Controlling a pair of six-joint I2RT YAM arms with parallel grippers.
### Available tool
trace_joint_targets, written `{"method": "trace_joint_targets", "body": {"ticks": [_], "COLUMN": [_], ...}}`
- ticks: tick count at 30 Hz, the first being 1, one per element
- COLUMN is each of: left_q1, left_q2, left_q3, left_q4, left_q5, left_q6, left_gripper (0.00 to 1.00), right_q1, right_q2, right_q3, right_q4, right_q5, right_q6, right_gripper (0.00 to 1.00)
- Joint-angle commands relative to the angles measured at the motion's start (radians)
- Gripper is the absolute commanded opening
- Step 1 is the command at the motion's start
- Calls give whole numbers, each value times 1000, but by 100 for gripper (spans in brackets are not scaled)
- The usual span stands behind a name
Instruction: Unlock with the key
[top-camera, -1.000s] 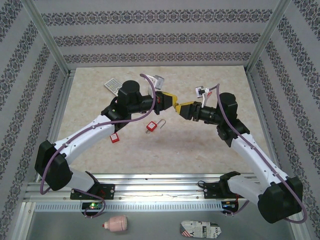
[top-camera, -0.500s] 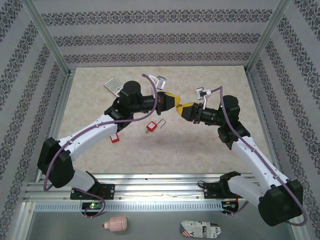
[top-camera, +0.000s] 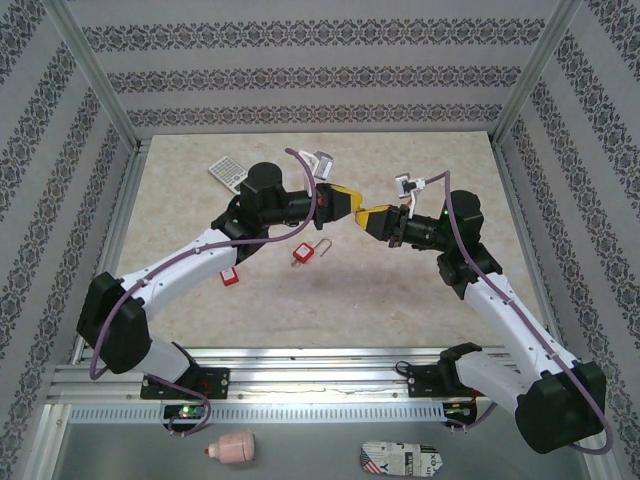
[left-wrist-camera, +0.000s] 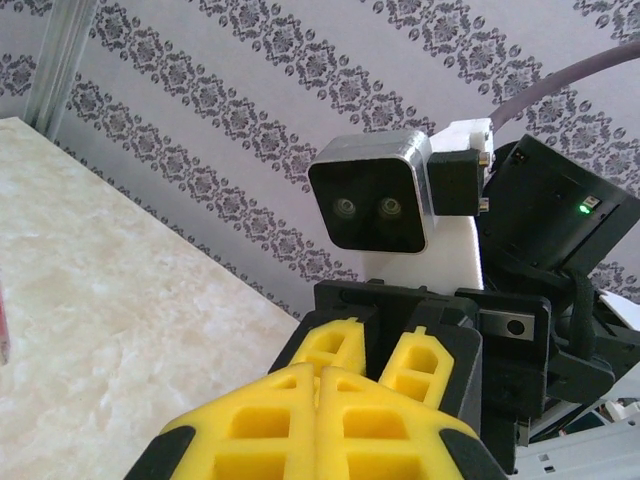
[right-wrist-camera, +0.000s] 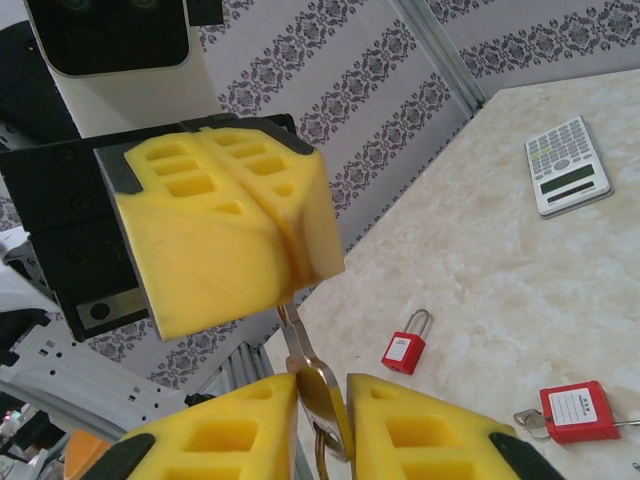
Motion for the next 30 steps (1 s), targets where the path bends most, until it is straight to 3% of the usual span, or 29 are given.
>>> {"method": "trace_joint_targets", "body": {"ticks": [1, 10, 21, 22, 24, 25, 26, 29, 30], "left_q1": [9, 12, 22, 24, 31, 38, 47, 85, 97], "left_q2": [17, 28, -21, -25, -36, -41, -50, -100, -122], "left_q3": [-20, -47, -155, -166, -184, -189, -198, -213, -211], "left_q4": [102, 170, 184, 182, 184, 178, 168, 120, 79], "left_q5": [37, 24, -67, -78, -97, -115, -135, -205, -225], "left_q6": [-28, -48, -28, -28, -39, -49, -61, -104, -110], "left_gripper": [0, 0, 0, 3, 20, 35, 57, 86, 90], "right_q1": [-6, -9, -32, -32, -28, -24, -18, 3, 6], "right_q2": [-13, -20, 0, 2, 1, 1, 1, 6, 9], "right_q3": [-7, -7, 34, 36, 45, 51, 59, 79, 80], "right_q4": [70, 93, 65, 58, 34, 7, -29, -139, -165], "right_q5": [-41, -38, -35, -31, -29, -23, -17, 9, 14], "right_q6": [25, 45, 73, 72, 63, 48, 27, -44, -60], "right_gripper": [16, 1, 0, 0, 0, 0, 0, 0, 0]}}
